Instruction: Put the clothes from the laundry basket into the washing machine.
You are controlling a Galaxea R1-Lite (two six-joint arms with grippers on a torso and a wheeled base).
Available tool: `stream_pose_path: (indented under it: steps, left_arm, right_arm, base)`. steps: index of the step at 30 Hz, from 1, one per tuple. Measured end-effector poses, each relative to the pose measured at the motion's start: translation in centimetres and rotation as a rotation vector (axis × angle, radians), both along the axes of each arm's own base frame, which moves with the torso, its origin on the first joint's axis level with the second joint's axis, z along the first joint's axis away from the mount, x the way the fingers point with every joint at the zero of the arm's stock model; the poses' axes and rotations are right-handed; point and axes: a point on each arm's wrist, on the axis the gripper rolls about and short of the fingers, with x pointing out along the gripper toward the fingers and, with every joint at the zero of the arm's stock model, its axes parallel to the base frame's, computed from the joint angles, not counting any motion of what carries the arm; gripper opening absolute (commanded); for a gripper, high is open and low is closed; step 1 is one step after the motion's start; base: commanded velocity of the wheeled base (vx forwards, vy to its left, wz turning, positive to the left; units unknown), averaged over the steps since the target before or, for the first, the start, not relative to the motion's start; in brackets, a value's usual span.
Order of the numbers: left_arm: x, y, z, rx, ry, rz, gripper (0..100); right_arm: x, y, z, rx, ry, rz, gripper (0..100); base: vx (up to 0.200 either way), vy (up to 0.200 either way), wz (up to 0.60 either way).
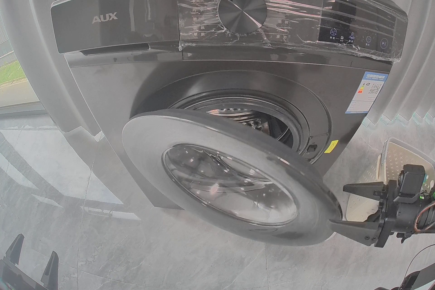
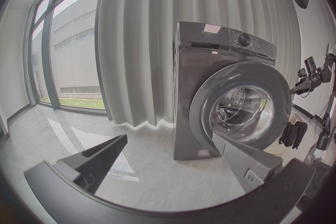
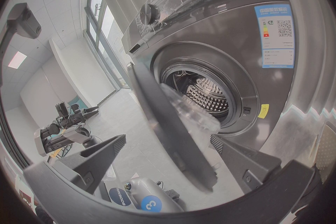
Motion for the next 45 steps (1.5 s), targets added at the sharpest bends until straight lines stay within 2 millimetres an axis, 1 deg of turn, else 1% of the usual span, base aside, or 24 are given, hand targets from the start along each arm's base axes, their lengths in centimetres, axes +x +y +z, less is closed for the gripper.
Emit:
stream_pose_path:
  steps: [3,7,14,17,22,29,34,38,45]
  left_arm:
    - [0.0,0.0,0.0,0.0,0.0,0.0,100]
    - [0.0,0.0,0.0,0.0,0.0,0.0,100]
    - [0.0,0.0,0.0,0.0,0.0,0.0,100]
    - [0.0,0.0,0.0,0.0,0.0,0.0,100]
    - [0.0,0.0,0.0,0.0,0.0,0.0,100]
    - [0.0,0.0,0.0,0.0,0.0,0.0,100]
    - [0.0,0.0,0.0,-0.001,0.0,-0.001,100]
    - [0.0,0.0,0.0,0.0,0.0,-0.001,100]
    - [0.0,0.0,0.0,0.0,0.0,-0.001,100]
  right_arm:
    - [-0.5,-0.2,0.5,0.036,-0.006,-0.004,100]
    - [-0.6,-0.3,1.5,0.075,-0.034,-0.01,100]
    - [-0.4,-0.2,2.2,0.091,-0.054,-0.012,100]
    - [-0.2,0.0,2.1,0.088,-0.045,-0.012,100]
    - [0.5,0.4,1.9,0.101,0.009,-0.018,100]
    - [1.2,1.0,2.3,0.12,0.025,-0.016,100]
    - [1.5,1.1,2.2,0.118,0.036,-0.02,100]
    - [1.7,1.3,1.9,0.109,0.051,-0.02,100]
    - [2.3,1.8,0.8,0.077,0.103,-0.018,100]
  base:
    - [0.0,0.0,0.0]
    - [0.0,0.0,0.0]
    - [-0.2,0.0,0.0]
    - [-0.2,0.0,0.0]
    - [0.0,0.0,0.0]
    - [0.0,0.0,0.0]
    - [-0.2,0.0,0.0]
    - [-0.2,0.0,0.0]
    - [0.0,0.0,0.0]
